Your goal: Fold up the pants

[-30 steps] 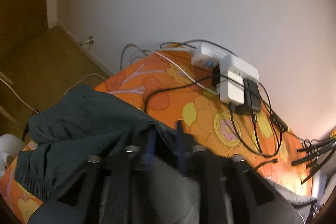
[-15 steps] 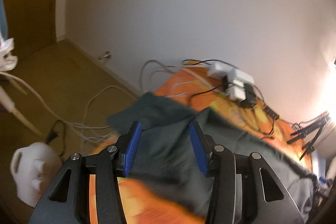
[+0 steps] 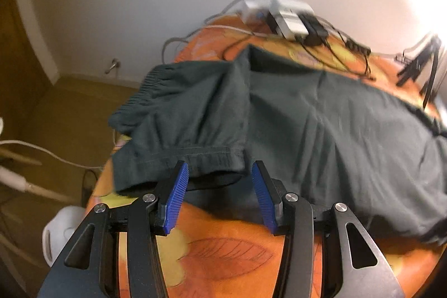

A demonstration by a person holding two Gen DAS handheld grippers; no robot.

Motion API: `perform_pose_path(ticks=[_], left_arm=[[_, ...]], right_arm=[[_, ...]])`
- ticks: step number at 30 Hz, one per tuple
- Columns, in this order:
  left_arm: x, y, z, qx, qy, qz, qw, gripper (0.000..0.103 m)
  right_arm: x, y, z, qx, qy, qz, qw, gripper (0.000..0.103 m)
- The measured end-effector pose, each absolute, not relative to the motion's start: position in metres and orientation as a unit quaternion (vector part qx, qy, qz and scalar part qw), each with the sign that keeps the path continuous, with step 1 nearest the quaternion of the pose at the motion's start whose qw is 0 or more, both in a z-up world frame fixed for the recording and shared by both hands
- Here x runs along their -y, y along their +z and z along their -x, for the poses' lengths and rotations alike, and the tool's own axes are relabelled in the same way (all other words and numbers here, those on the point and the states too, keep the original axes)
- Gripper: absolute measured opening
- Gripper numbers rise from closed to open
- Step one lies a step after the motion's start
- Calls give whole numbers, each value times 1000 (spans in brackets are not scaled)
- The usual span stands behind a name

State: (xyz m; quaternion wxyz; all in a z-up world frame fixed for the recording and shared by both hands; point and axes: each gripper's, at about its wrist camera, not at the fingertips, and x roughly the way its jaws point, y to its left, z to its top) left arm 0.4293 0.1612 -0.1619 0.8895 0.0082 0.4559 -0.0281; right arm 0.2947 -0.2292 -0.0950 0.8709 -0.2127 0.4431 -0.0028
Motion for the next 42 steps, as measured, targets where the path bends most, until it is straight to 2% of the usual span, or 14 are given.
perform_pose_path(ticks=[4,5,6,7,9,15,18,20,22,24,27,34,42], left_arm=[[-151,-168,-436,-452,-8,-41,891,46],[-151,-169,-437,-449,-5,-44,892,42],[-151,-169,-438,-446,1,-51,894,27],[-152,-168,-439,-443,-3,-54,895,19],[-155,-164,-440,-440,-10,-47,897,11],[-173,-131,-470,-385,48,-71,919,9],[-186,-118,-504,-379,91,-63,919,15],[-193,-111,-518,-379,118,-59,916,24],[-197,-105,-520,-370,126,-53,919,40],[-197,-100,-518,-364,125,-48,922,44],[-193,-96,-510,-362,121,-54,923,48],[-171,-71,-460,-346,62,-28,936,49],[-66,-57,-381,-340,-101,-42,934,49]], right_arm=[[201,-103,-291,-447,38,236,862,55],[198,-106,-291,-448,40,240,860,54],[196,-108,-291,-451,41,240,859,54],[197,-112,-293,-452,47,237,859,55],[203,-118,-296,-462,47,230,855,54],[221,-126,-296,-477,37,211,853,54],[225,-126,-298,-480,33,204,853,54],[227,-123,-297,-478,31,200,855,54],[230,-119,-296,-472,28,196,859,54],[239,-111,-293,-465,21,186,865,54],[260,-94,-289,-459,9,147,876,54],[332,-45,-254,-436,-40,54,897,55],[387,-37,-177,-451,-65,27,890,55]])
